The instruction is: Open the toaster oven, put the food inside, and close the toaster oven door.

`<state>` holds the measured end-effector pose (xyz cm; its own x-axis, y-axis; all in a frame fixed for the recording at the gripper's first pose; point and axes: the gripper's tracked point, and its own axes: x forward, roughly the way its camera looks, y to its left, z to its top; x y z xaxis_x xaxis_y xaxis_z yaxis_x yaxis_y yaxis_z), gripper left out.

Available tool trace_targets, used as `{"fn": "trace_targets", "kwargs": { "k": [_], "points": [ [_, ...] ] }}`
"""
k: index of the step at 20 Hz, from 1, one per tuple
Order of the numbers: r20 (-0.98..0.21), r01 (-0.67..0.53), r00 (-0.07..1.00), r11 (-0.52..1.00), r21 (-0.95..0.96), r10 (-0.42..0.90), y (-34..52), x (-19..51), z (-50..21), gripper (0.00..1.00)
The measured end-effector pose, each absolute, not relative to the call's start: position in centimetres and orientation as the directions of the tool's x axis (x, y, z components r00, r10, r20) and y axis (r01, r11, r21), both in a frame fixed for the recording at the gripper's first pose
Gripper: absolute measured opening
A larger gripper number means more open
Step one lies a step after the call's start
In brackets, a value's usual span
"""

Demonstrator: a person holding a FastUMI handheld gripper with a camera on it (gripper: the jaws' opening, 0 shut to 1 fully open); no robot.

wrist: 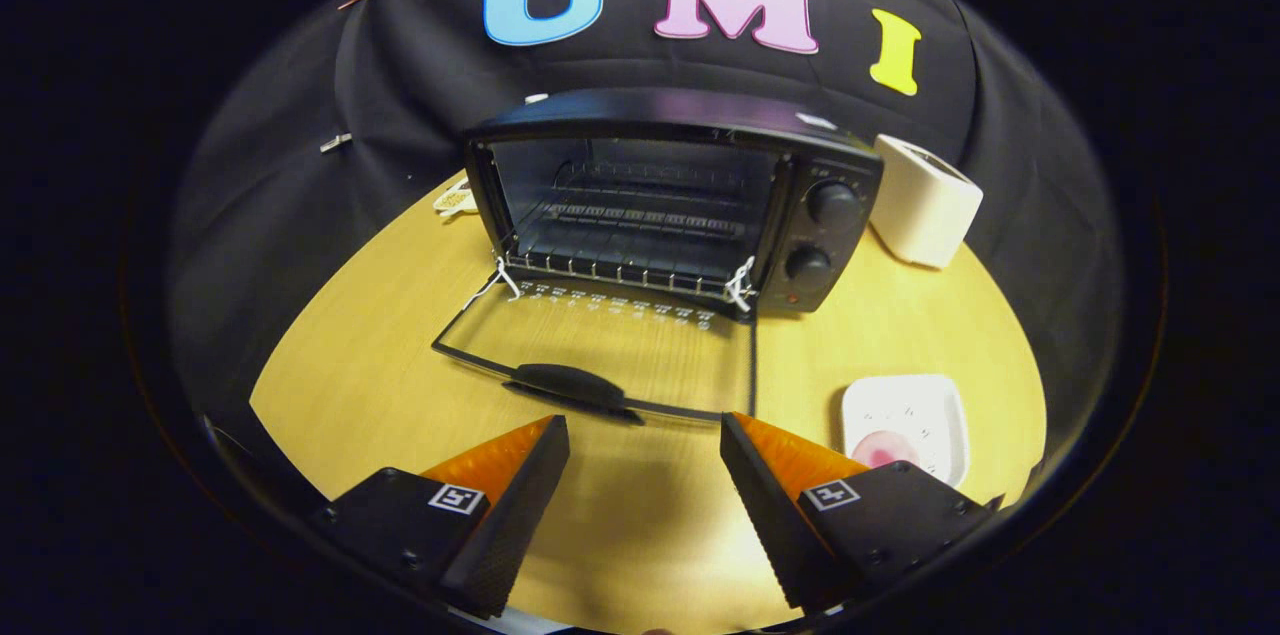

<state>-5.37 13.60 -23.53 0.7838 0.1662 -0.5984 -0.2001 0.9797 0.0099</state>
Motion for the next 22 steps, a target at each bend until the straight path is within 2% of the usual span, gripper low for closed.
{"fn": "trace_targets", "kwargs": {
  "k": [3,9,15,22],
  "points": [
    [-0.555,-0.214,0.806,0.976,0.05,0.205,10.0,-5.3,-20.9,0.99],
    [-0.568,-0.1,0.817,0.994,0.033,0.101,-1.4,-4.7,-19.2,0.99],
    [-0.67,0.014,0.742,0.997,0.076,0.041,-9.6,-5.8,-22.3,1.0],
    [-0.777,0.027,0.628,0.996,0.082,0.047,-14.2,-6.6,-28.2,0.99]
  ]
}}
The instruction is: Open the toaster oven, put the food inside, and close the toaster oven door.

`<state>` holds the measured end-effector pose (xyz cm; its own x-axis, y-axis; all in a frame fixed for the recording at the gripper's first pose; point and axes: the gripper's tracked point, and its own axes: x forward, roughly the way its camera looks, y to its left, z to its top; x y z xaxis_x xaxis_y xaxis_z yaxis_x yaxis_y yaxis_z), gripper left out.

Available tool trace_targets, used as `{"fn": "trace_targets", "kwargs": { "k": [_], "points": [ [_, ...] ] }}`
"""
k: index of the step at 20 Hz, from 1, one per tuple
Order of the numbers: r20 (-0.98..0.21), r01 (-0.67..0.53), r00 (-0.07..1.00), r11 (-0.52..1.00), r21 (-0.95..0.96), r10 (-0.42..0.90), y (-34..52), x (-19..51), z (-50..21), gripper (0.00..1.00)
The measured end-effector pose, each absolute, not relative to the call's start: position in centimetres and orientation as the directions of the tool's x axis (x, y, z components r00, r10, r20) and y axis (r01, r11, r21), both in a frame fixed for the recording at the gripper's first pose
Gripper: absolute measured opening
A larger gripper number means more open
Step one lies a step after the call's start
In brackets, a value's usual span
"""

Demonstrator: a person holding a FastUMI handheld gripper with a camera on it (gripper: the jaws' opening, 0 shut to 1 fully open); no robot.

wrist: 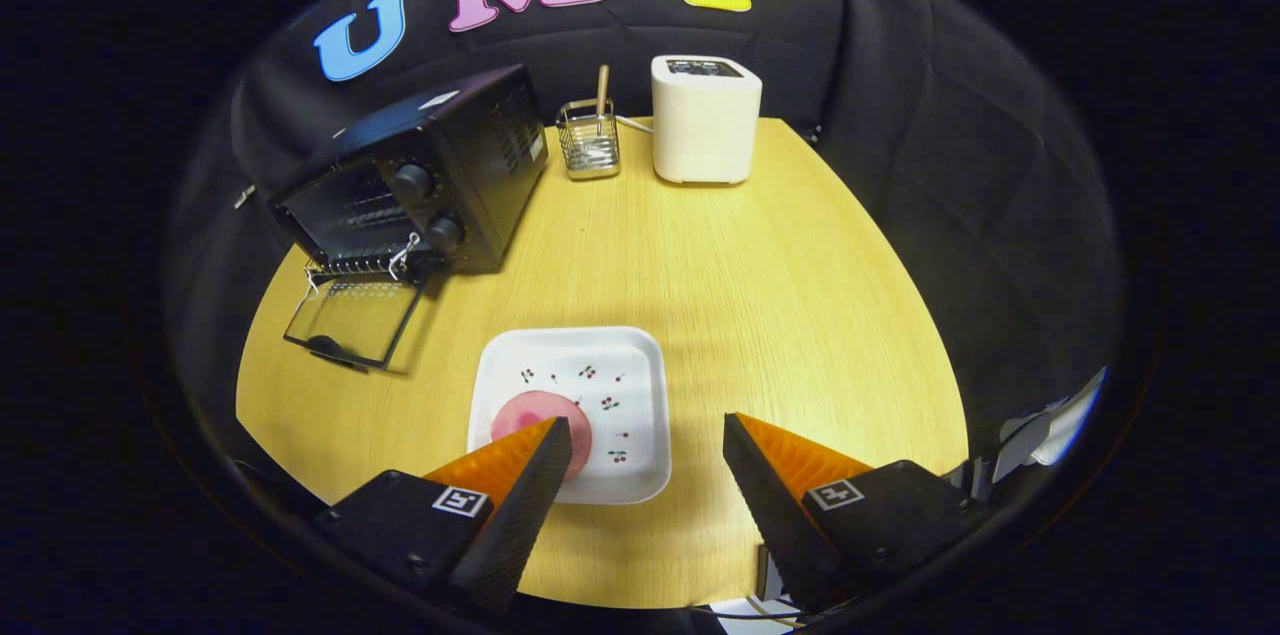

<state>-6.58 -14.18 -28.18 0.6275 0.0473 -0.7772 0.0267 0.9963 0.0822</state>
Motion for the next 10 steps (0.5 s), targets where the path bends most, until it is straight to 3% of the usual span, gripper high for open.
{"fn": "trace_targets", "kwargs": {
  "k": [6,10],
  "points": [
    [-0.829,-0.018,0.552,0.995,0.098,0.091,-14.2,-5.4,-32.6,0.99],
    [-0.852,-0.045,0.516,0.996,0.078,0.09,-14.6,-4.9,-34.2,0.92]
  ]
}}
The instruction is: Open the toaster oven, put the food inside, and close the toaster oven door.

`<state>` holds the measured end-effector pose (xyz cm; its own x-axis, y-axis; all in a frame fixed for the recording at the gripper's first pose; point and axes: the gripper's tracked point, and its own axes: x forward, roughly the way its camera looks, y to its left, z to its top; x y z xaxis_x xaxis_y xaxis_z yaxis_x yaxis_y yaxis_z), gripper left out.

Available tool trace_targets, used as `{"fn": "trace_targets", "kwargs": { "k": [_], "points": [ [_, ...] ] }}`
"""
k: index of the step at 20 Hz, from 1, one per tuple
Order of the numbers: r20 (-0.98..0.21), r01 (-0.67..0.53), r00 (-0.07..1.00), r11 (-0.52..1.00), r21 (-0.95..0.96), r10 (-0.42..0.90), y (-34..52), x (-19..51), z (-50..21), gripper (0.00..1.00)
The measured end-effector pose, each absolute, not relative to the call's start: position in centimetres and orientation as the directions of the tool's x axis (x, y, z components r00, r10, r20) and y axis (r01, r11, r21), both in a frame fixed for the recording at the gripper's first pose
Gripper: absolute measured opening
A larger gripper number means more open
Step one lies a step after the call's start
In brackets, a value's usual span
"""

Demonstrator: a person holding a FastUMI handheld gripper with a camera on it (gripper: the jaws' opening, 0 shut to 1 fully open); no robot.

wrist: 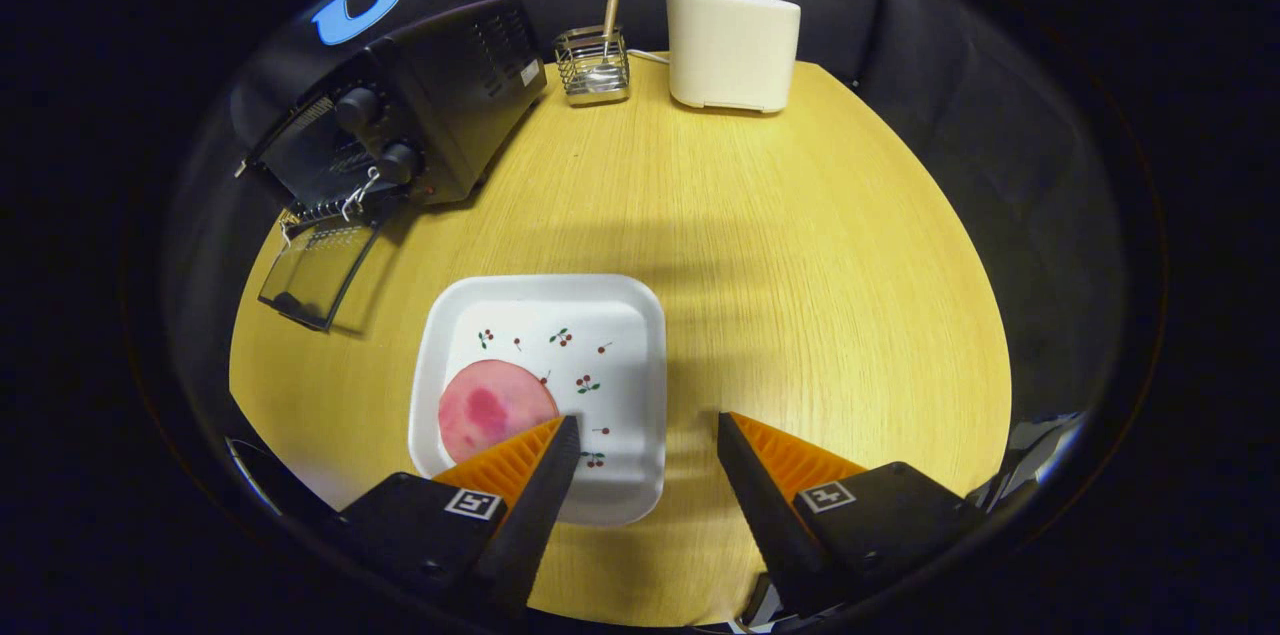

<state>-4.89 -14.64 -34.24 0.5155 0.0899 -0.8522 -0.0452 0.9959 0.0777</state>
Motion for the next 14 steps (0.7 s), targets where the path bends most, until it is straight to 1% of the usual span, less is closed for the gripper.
{"fn": "trace_targets", "kwargs": {
  "k": [1,2,3,5,7,8,11,12,13,14],
  "points": [
    [-0.844,-0.056,0.528,0.995,0.078,0.096,-14.66,-4.28,-34.34,0.85],
    [-0.844,-0.067,0.526,0.995,0.076,0.1,-14.58,-4.56,-34.17,0.81],
    [-0.845,-0.071,0.524,0.994,0.08,0.105,-14.51,-4.43,-34.13,0.68],
    [-0.854,-0.077,0.505,0.992,0.103,0.128,-14.22,-4.6,-34.1,0.63],
    [-0.873,-0.075,0.469,0.991,0.115,0.136,-14.14,-4.69,-34.42,0.35],
    [-0.879,-0.087,0.453,0.989,0.119,0.146,-14.41,-4.51,-34.7,0.33],
    [-0.878,-0.062,0.434,0.98,0.191,0.199,-14.85,-3.97,-34.74,0.11],
    [-0.88,-0.06,0.421,0.975,0.216,0.221,-14.61,-4.2,-34.56,0.11],
    [-0.884,-0.075,0.397,0.969,0.236,0.246,-14.42,-4.11,-34.94,0.06],
    [-0.882,-0.094,0.392,0.965,0.245,0.262,-14.52,-4.08,-34.92,0.05]
  ]
}}
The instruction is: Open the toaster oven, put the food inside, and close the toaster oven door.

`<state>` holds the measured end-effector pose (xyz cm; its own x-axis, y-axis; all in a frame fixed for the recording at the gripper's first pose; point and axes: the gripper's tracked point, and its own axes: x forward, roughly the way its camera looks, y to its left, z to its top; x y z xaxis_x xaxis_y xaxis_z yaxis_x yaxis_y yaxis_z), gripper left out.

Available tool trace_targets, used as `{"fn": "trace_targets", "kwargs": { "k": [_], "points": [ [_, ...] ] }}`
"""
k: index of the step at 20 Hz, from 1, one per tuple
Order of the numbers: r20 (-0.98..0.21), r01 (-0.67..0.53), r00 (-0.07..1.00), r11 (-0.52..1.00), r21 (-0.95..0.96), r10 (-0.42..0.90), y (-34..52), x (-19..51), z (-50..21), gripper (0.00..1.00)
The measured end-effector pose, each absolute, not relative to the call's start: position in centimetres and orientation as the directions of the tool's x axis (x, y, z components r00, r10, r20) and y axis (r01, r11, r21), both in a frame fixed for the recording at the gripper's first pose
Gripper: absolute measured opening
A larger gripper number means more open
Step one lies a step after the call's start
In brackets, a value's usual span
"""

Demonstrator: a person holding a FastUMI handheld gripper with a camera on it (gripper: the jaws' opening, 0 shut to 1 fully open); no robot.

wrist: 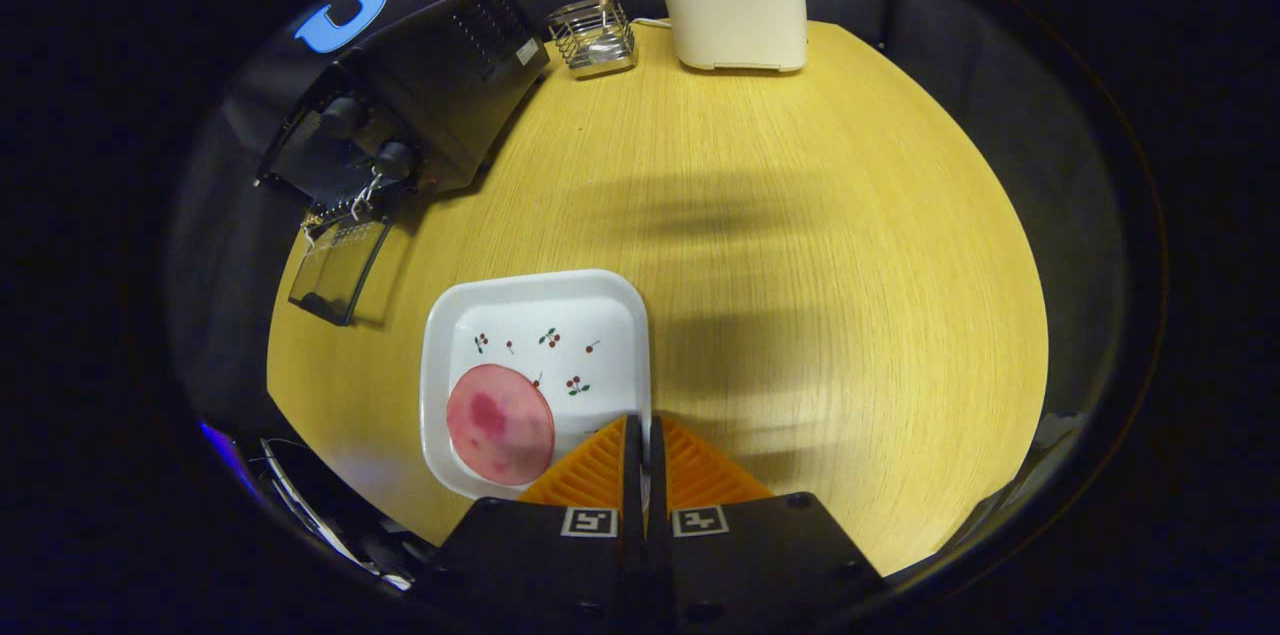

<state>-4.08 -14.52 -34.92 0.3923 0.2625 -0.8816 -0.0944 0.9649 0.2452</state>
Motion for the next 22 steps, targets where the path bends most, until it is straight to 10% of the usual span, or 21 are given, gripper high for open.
{"fn": "trace_targets", "kwargs": {
  "k": [22],
  "points": [
    [-0.651,0.287,0.545,0.611,0.737,0.529,-10.3,-7.7,-25.5,0.05]
  ]
}}
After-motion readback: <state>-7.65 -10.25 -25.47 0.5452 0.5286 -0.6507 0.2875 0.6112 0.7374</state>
